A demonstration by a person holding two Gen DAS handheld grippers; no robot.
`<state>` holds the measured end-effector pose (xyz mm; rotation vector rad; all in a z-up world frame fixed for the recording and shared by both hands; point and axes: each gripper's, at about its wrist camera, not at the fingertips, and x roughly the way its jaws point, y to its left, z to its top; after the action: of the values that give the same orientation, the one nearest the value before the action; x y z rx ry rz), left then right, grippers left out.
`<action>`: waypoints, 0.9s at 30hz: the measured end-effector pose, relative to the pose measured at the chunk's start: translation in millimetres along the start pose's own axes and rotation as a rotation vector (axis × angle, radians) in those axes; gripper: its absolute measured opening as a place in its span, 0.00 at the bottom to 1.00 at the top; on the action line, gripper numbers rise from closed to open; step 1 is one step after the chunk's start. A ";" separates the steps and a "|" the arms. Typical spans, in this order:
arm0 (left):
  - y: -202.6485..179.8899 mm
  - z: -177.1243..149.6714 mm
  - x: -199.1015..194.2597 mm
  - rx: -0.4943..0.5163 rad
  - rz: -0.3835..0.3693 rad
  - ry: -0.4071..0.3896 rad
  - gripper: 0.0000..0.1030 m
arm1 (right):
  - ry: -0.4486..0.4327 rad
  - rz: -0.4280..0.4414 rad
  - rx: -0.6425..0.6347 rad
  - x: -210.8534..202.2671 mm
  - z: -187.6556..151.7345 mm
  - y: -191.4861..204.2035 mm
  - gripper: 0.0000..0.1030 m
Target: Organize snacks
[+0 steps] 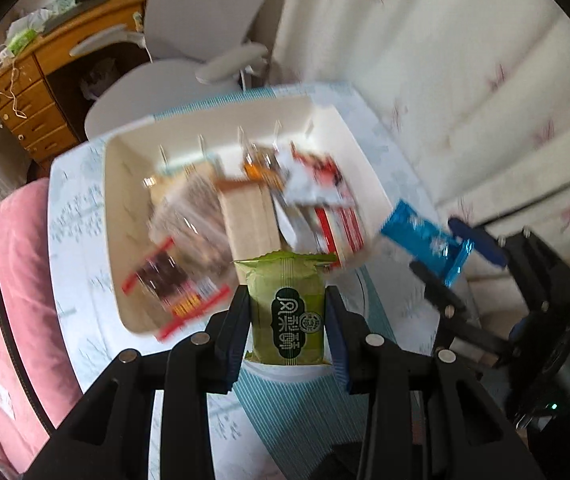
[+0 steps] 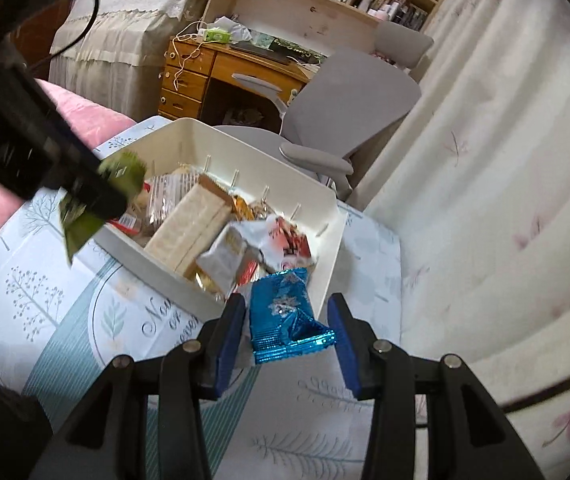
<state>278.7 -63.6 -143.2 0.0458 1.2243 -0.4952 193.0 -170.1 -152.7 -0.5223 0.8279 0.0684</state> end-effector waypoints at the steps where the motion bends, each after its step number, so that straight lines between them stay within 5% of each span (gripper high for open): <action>1: 4.6 4.2 -0.6 -0.001 0.000 -0.016 0.34 | 0.001 -0.007 0.003 1.4 3.9 -1.4 0.42; 7: 26.2 29.2 -12.3 -0.017 0.005 -0.133 0.38 | 0.009 -0.035 0.070 10.2 27.3 -18.0 0.43; 9: 31.9 33.5 -15.2 -0.035 0.019 -0.150 0.64 | 0.029 -0.041 0.118 14.9 32.4 -26.1 0.43; 15: 39.1 21.6 -23.2 -0.063 0.042 -0.182 0.73 | 0.077 -0.006 0.218 16.8 31.7 -33.6 0.54; 27: 37.7 -50.9 -11.4 -0.150 0.062 -0.100 0.78 | 0.205 0.139 0.417 0.9 -18.0 -15.5 0.62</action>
<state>245.3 -11.0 -159.3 -0.0679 1.1554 -0.3467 185.2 -192.2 -156.9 -0.0783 1.0459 -0.0312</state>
